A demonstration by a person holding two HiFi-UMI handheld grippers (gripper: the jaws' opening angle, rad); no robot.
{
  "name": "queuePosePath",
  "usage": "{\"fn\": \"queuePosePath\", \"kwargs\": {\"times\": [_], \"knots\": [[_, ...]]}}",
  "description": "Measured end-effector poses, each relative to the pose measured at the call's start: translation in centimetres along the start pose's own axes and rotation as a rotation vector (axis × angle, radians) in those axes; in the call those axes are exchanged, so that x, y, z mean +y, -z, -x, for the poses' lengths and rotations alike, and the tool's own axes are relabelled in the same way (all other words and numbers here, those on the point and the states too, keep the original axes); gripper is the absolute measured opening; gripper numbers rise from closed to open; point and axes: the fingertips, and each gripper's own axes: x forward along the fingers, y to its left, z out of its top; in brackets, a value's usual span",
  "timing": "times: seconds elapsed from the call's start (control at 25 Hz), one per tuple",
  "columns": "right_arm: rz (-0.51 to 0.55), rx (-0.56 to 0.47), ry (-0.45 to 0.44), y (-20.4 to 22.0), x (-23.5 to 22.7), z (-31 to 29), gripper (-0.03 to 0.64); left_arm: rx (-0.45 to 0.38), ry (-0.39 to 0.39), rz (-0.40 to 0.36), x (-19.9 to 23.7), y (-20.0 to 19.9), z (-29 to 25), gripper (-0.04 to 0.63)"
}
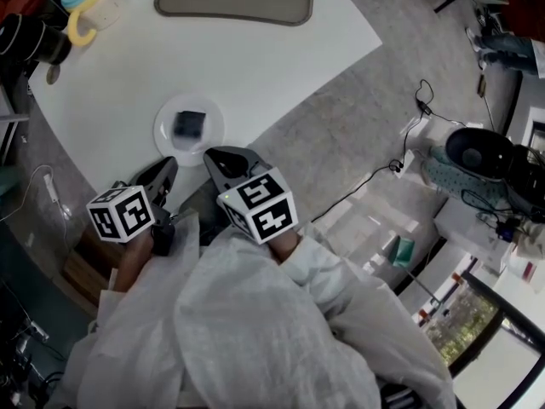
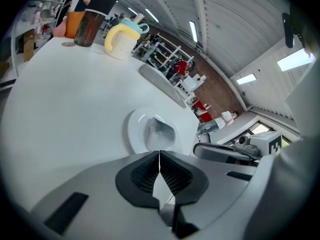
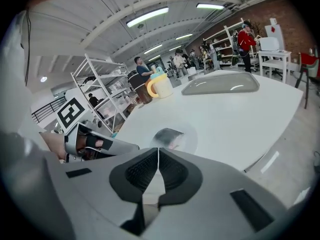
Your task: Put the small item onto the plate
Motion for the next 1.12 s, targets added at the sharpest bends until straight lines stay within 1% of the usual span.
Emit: {"fn": "queuePosePath", "kwargs": {"times": [0.12,0.28,0.44,0.68,0.88,1.12], "knots": [[-0.032,0.003,-0.002,0.5,-0.4,0.0,0.017,-0.007,-0.004,0.015,0.3,0.3,0.0,0.012],[-0.058,0.049,-0.001,2.1,-0.8,-0.2,0.017,-0.017,-0.033,0.019,1.2,0.6,0.2,0.012],[-0.082,0.063,-0.006,2.6,-1.1,-0.1,0.017,-0.022,-0.046,0.027,1.7,0.6,0.4,0.012],[-0.107,0.055,-0.003,2.6,-1.5,0.2,0.017,-0.018,-0.055,0.038,1.9,0.6,0.6,0.014],[-0.145,0.025,0.043,2.0,-3.0,0.6,0.018,-0.004,-0.059,0.036,2.4,0.1,0.7,0.015],[-0.173,0.027,0.059,1.8,-3.6,0.7,0.020,0.001,-0.063,0.051,2.8,-0.2,0.7,0.064]]}}
